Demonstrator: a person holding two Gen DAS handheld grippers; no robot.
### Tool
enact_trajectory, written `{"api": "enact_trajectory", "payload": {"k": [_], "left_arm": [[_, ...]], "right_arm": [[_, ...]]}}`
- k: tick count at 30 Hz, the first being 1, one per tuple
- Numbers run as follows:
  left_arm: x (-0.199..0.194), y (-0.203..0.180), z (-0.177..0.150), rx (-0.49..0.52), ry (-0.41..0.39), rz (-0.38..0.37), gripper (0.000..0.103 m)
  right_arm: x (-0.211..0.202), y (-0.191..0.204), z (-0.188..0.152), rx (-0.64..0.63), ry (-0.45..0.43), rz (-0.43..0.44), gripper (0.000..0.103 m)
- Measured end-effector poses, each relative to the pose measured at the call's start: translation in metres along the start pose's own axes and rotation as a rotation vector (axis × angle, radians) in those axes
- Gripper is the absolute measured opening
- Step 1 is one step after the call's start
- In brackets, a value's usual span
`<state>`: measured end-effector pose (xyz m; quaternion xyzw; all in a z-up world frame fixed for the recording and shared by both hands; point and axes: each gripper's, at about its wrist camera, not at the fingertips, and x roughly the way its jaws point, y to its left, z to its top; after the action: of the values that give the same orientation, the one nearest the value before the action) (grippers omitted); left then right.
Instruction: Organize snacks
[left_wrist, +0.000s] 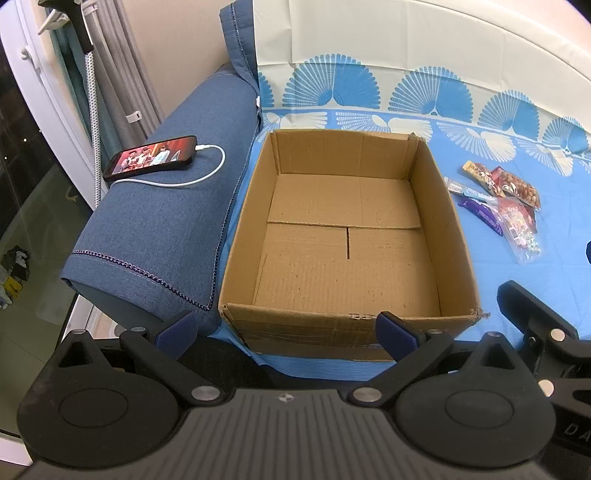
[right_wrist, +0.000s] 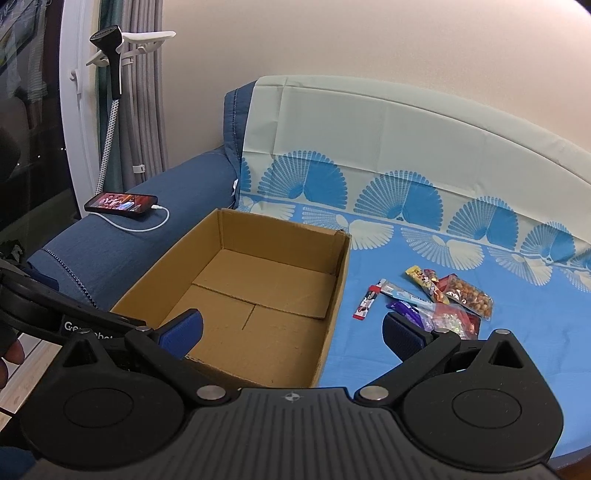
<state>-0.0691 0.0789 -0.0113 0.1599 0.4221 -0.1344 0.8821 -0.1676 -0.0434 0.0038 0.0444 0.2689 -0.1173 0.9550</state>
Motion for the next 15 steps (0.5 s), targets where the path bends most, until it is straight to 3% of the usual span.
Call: {"api": "enact_trajectory", "payload": {"k": [15], "left_arm": [[0.002, -0.005, 0.003, 0.012, 0.013, 0.016, 0.103]], "right_arm": [[0.003, -0.01, -0.001, -0.004, -0.013, 0.007, 0.103]]}}
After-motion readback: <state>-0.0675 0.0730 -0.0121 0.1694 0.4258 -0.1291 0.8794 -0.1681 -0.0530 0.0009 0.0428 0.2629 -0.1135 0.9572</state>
